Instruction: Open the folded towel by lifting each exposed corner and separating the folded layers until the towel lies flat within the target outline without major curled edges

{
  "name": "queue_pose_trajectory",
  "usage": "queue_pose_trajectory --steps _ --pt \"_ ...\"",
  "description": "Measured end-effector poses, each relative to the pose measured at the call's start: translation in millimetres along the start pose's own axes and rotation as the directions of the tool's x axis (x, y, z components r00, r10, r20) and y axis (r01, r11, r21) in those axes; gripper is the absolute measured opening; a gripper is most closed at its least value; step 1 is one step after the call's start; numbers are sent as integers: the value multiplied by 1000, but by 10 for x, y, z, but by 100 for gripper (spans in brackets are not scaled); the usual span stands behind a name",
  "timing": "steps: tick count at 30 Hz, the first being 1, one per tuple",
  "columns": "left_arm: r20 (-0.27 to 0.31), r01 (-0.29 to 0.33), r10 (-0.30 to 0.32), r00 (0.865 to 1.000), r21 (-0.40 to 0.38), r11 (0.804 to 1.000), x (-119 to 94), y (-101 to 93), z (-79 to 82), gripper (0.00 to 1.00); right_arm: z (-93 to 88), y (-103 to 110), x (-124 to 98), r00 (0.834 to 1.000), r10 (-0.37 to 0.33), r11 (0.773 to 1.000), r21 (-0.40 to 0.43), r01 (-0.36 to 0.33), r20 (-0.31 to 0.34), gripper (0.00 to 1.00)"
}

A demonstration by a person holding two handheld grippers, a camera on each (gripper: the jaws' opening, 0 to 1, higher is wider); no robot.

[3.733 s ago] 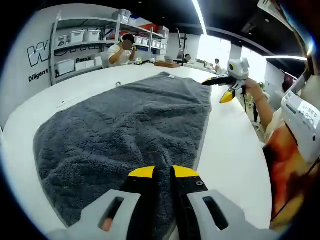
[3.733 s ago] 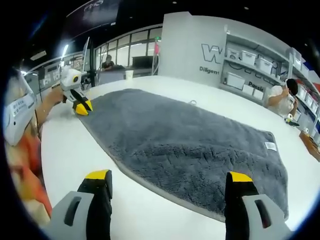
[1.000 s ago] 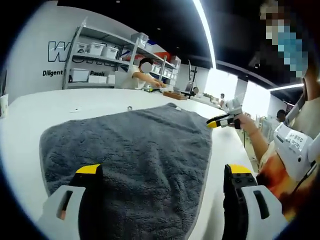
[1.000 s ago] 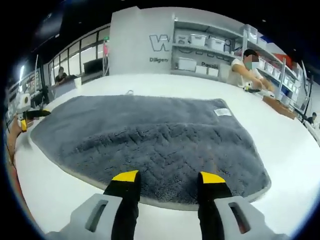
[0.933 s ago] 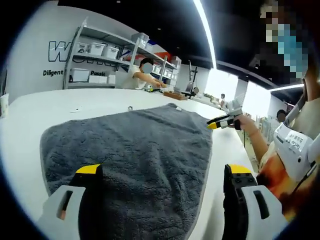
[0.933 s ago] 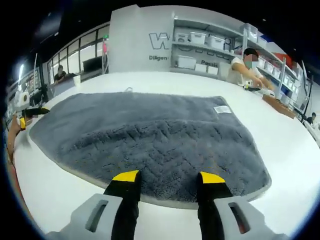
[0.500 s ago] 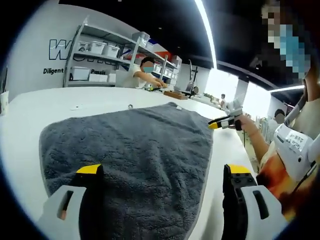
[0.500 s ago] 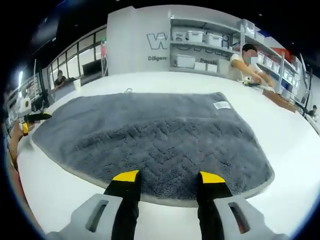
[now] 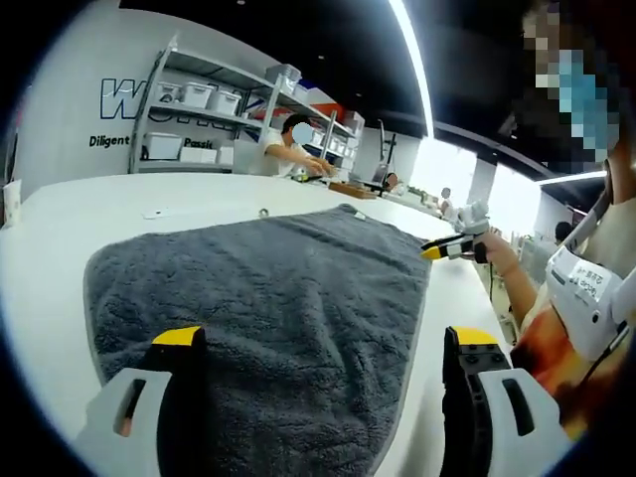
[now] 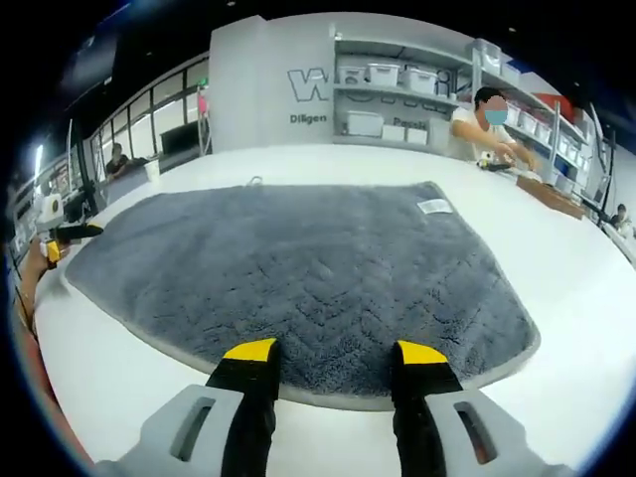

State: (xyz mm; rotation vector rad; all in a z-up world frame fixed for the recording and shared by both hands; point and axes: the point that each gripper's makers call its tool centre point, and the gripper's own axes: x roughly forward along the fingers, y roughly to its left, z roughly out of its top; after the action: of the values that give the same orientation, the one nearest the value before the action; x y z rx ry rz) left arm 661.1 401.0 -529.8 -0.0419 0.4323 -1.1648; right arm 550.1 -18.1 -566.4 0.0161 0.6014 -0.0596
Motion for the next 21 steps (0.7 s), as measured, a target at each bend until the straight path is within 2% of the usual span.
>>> queue_pose_trajectory --steps 15,17,21 --pt "-13 -6 6 1000 8 1000 -25 -6 -12 98 -30 5 -52 1000 -5 1000 5 5 0 43" --pt "-10 -10 10 1000 8 1000 -34 -1 1 98 -27 8 -59 1000 -5 1000 4 5 -1 47" --pt "-5 -29 29 1000 9 1000 -70 54 41 98 -6 -28 -86 999 -31 999 -14 31 9 64"
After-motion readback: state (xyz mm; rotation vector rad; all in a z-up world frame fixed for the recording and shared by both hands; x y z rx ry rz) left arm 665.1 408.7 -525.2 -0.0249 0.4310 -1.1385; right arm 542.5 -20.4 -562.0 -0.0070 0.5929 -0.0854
